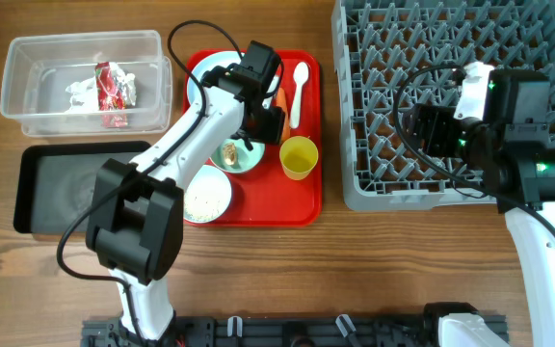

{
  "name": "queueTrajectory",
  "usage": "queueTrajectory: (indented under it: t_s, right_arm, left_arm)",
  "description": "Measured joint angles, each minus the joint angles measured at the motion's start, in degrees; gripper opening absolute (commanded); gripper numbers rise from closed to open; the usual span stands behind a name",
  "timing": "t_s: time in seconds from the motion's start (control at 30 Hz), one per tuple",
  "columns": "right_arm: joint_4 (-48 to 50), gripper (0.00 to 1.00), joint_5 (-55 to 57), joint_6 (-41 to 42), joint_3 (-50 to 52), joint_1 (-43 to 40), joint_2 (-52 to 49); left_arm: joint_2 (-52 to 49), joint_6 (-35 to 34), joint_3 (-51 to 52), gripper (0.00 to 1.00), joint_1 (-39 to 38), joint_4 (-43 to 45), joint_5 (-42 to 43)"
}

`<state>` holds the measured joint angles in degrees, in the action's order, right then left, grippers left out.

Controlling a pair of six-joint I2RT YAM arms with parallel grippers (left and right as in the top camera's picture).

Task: Sort waste into correct bins and load items into the dishwasher rack
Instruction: 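Reach the left gripper to the green bowl and grasp its rim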

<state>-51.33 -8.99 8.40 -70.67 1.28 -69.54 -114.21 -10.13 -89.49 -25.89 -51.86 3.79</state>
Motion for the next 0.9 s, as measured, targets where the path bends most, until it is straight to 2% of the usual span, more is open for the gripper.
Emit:
queueTrajectory:
  t_s: [0.27, 0.43, 0.7, 0.83, 0.9]
  right_arm:
    - [0.1, 0.94, 0.0, 0.4, 0.0, 0.0, 0.0]
    - [0.1, 0.94, 0.0, 0.4, 0.0, 0.0, 0.0]
    - [0.1, 0.94, 0.0, 0.4, 0.0, 0.0, 0.0]
    - [0.1, 0.94, 0.0, 0.4, 0.0, 0.0, 0.0]
    - [0.1, 0.94, 0.0, 0.4, 0.0, 0.0, 0.0]
  left_arm:
    - [-3.8, -0.1, 0.1, 0.39, -0.1, 0.3, 0.0]
    - [-4.0, -1.2, 0.1, 0.21, -0.7, 0.3, -1.1]
    - [-4.0, -7.7, 0.2, 0.13, -0.9, 0.6, -6.1]
    - [-4.0, -10.1, 2.1, 0.04, -1.0, 2.9, -7.0]
    - [-3.8, -11.0, 2.5, 0.04, -1.2, 3.0, -7.6]
